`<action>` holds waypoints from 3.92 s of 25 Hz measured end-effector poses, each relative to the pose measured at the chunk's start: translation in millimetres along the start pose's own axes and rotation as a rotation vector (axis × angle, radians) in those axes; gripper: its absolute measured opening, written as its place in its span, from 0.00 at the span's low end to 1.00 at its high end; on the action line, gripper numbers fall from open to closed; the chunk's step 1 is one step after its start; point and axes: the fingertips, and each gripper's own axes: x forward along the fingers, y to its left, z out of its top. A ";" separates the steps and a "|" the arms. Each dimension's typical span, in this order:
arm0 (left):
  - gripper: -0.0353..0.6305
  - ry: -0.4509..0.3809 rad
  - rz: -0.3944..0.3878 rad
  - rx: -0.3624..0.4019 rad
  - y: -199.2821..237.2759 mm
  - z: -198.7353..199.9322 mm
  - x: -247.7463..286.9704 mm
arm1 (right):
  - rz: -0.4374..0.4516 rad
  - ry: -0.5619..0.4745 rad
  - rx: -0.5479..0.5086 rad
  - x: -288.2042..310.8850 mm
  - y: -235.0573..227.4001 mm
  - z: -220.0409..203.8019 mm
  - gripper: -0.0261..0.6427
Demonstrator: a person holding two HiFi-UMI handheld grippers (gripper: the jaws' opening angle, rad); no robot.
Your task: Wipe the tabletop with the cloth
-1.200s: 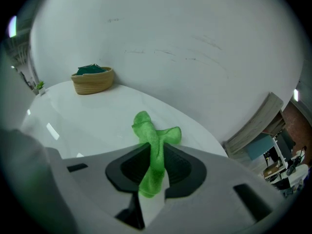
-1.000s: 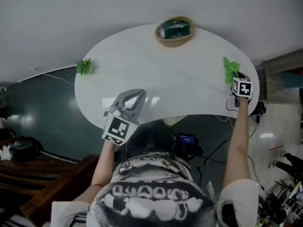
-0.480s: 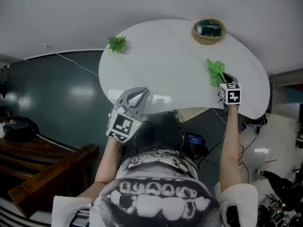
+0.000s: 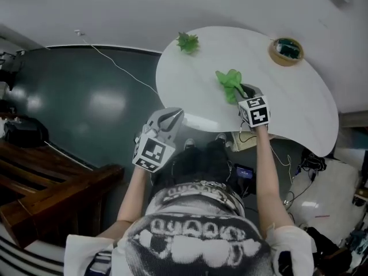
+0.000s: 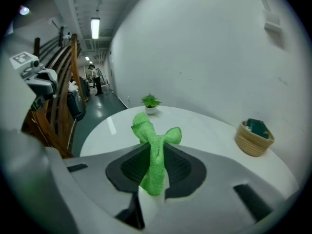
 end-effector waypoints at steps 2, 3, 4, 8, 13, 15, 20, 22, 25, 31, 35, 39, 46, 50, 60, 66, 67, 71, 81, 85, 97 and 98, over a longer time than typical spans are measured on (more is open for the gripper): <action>0.06 0.005 0.026 -0.014 7.5 -9.4 -13.9 | 0.057 -0.015 -0.024 18.1 38.7 19.0 0.16; 0.06 0.004 0.037 -0.021 11.0 -12.8 -20.4 | 0.084 -0.020 -0.036 26.5 57.5 27.2 0.16; 0.06 0.005 0.048 -0.027 14.2 -16.1 -26.5 | 0.111 -0.024 -0.046 34.5 75.7 34.6 0.16; 0.06 0.018 0.077 -0.048 24.9 -29.1 -45.1 | 0.198 -0.028 -0.076 63.7 136.5 54.3 0.16; 0.06 0.031 0.091 -0.069 32.3 -43.1 -57.4 | 0.268 0.002 -0.098 86.7 189.1 55.7 0.16; 0.06 0.034 0.095 -0.067 35.0 -45.8 -57.4 | 0.284 0.020 -0.103 92.6 200.0 52.2 0.16; 0.06 -0.005 0.110 -0.090 34.4 -38.8 -51.4 | 0.283 0.080 -0.112 100.0 196.0 27.2 0.16; 0.06 -0.010 0.100 -0.096 31.4 -36.8 -46.6 | 0.267 0.098 -0.106 98.3 184.8 18.8 0.16; 0.06 0.001 0.069 -0.090 26.0 -36.4 -35.5 | 0.237 0.107 -0.090 92.5 163.5 9.9 0.16; 0.06 -0.016 -0.009 -0.044 0.9 -11.5 4.9 | 0.156 0.128 -0.034 65.9 96.8 -23.5 0.16; 0.06 -0.034 -0.050 0.000 -24.9 15.8 37.9 | 0.098 0.131 0.013 39.1 44.4 -50.6 0.16; 0.06 -0.047 -0.072 0.019 -58.7 48.1 75.4 | 0.060 0.131 0.037 10.3 -15.2 -83.7 0.16; 0.06 -0.052 -0.127 0.034 -144.3 99.3 154.9 | -0.009 0.136 0.119 -52.0 -132.9 -157.4 0.16; 0.06 -0.042 -0.149 0.060 -190.7 128.9 196.9 | -0.057 0.145 0.164 -90.3 -202.3 -203.1 0.16; 0.06 -0.058 -0.242 0.092 -290.9 180.0 266.8 | -0.244 0.197 0.282 -201.9 -352.9 -320.5 0.16; 0.06 -0.054 -0.295 0.131 -326.8 201.1 292.6 | -0.379 0.251 0.364 -272.8 -426.3 -390.5 0.16; 0.06 -0.048 -0.301 0.135 -330.9 202.3 295.5 | -0.399 0.261 0.377 -283.6 -435.3 -401.0 0.16; 0.06 -0.064 -0.322 0.155 -344.6 214.0 304.3 | -0.463 0.294 0.419 -320.5 -462.7 -437.5 0.16; 0.06 -0.036 -0.319 0.157 -350.7 207.8 301.5 | -0.525 0.303 0.473 -347.3 -476.1 -468.6 0.16; 0.06 -0.038 -0.301 0.147 -341.9 203.5 286.9 | -0.527 0.277 0.443 -344.1 -465.8 -446.7 0.16; 0.06 -0.006 -0.160 0.064 -264.6 135.7 184.5 | -0.370 0.170 0.295 -251.5 -350.9 -315.4 0.16; 0.06 0.000 -0.147 0.058 -255.6 127.0 172.5 | -0.349 0.167 0.279 -240.5 -334.0 -303.0 0.16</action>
